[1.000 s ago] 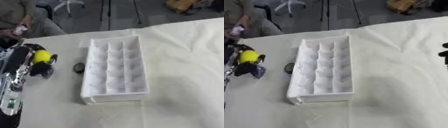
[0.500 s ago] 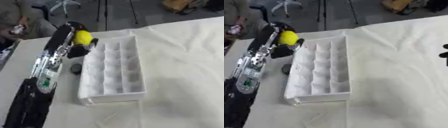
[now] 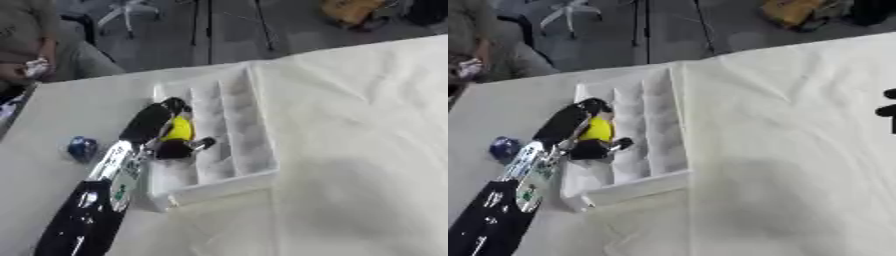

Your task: Pick up objects on the table and place them in the box.

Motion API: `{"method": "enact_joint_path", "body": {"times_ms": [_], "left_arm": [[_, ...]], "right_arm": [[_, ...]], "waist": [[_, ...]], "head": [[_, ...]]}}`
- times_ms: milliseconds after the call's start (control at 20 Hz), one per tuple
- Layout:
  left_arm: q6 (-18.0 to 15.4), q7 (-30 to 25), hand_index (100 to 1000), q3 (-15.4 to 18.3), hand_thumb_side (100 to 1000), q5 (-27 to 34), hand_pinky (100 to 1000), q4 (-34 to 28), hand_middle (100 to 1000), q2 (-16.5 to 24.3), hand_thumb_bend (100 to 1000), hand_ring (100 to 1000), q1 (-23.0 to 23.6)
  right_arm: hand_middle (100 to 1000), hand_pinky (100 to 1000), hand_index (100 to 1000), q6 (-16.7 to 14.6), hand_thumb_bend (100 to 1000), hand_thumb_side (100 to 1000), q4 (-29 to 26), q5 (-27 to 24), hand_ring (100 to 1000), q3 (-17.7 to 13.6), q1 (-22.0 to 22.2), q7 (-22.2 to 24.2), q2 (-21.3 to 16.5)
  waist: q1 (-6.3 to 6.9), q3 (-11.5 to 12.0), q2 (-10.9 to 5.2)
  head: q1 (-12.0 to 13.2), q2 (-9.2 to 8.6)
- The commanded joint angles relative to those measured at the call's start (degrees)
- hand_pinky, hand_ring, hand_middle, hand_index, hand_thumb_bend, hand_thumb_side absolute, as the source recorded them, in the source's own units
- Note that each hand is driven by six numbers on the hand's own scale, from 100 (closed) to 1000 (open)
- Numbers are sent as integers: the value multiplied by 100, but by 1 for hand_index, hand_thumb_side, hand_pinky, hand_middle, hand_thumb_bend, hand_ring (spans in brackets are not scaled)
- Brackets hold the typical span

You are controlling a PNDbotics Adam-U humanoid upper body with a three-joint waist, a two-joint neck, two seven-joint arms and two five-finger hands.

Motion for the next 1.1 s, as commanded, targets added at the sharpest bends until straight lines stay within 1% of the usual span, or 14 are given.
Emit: {"method": "enact_joint_path", "body": {"times_ms": [50, 200, 250, 350, 400, 450, 500, 600, 700, 750, 800, 850, 1000, 1100], "left_arm": [[147, 272, 861, 294, 909, 13, 902, -609, 877, 235, 870, 843, 71], [346, 509, 857, 498, 902, 206, 892, -1195, 870, 301, 866, 833, 261], [453, 654, 845, 635, 877, 312, 858, -1464, 852, 303, 856, 805, 323], [668, 953, 834, 855, 857, 614, 837, -1995, 840, 312, 849, 787, 477], [760, 1089, 834, 932, 857, 797, 837, -2203, 840, 322, 849, 787, 547], [838, 1229, 824, 1010, 840, 1005, 802, -2383, 823, 317, 836, 763, 604], [901, 1419, 824, 1090, 840, 1309, 802, -2574, 823, 313, 836, 763, 675], [934, 1772, 814, 1192, 827, 1923, 782, -2865, 813, 320, 829, 751, 800], [862, 2067, 806, 1250, 818, 2512, 757, -3061, 802, 339, 818, 739, 916], [783, 2228, 800, 1289, 805, 2823, 732, -3159, 791, 349, 800, 723, 991], [660, 2414, 800, 1343, 805, 3165, 732, -3274, 791, 349, 800, 723, 1101], [547, 2582, 788, 1400, 794, 3471, 700, -3335, 769, 353, 785, 692, 1199], [271, 3022, 787, 1570, 796, 4176, 691, -3250, 768, 358, 783, 686, 1487], [140, 3117, 791, 1631, 798, 4447, 688, -3104, 771, 375, 777, 686, 1612]], "right_arm": [[697, 738, 877, 13, 236, 683, -141, -42, 638, -42, -26, -13, -74], [697, 738, 877, 16, 237, 682, -141, -33, 637, -45, -23, -13, -69], [696, 737, 877, 20, 238, 681, -141, -28, 637, -51, -16, -17, -64], [696, 737, 876, 26, 238, 681, -141, -16, 637, -59, -12, -23, -59], [696, 737, 876, 28, 238, 681, -141, -12, 637, -62, -11, -27, -57], [696, 737, 876, 31, 239, 681, -141, -9, 637, -64, -8, -30, -55], [696, 737, 876, 33, 239, 681, -141, -5, 637, -67, -4, -32, -54], [696, 737, 876, 37, 239, 680, -141, 1, 637, -70, -1, -34, -52], [696, 737, 876, 40, 239, 681, -141, 4, 637, -72, 0, -37, -50], [696, 737, 876, 42, 239, 680, -141, 7, 636, -73, 1, -38, -49], [696, 737, 876, 43, 239, 680, -141, 9, 636, -76, 1, -41, -48], [695, 737, 876, 45, 239, 680, -141, 11, 636, -80, 4, -44, -48], [695, 737, 876, 50, 240, 680, -141, 20, 636, -89, 13, -56, -53], [695, 737, 876, 50, 241, 680, -141, 20, 636, -91, 13, -60, -49]], "waist": [[-62, 29, -116], [-56, 46, -105], [-55, 66, -99], [-52, 88, -91], [-51, 95, -89], [-49, 105, -87], [-47, 112, -85], [-39, 122, -82], [-34, 132, -80], [-32, 139, -78], [-29, 146, -75], [-27, 155, -73], [-21, 192, -69], [-22, 200, -76]], "head": [[-40, -53], [-70, -49], [-85, -44], [-104, -38], [-109, -37], [-121, -36], [-130, -35], [-142, -33], [-153, -28], [-160, -25], [-167, -27], [-175, -29], [-202, -27], [-217, -30]]}}
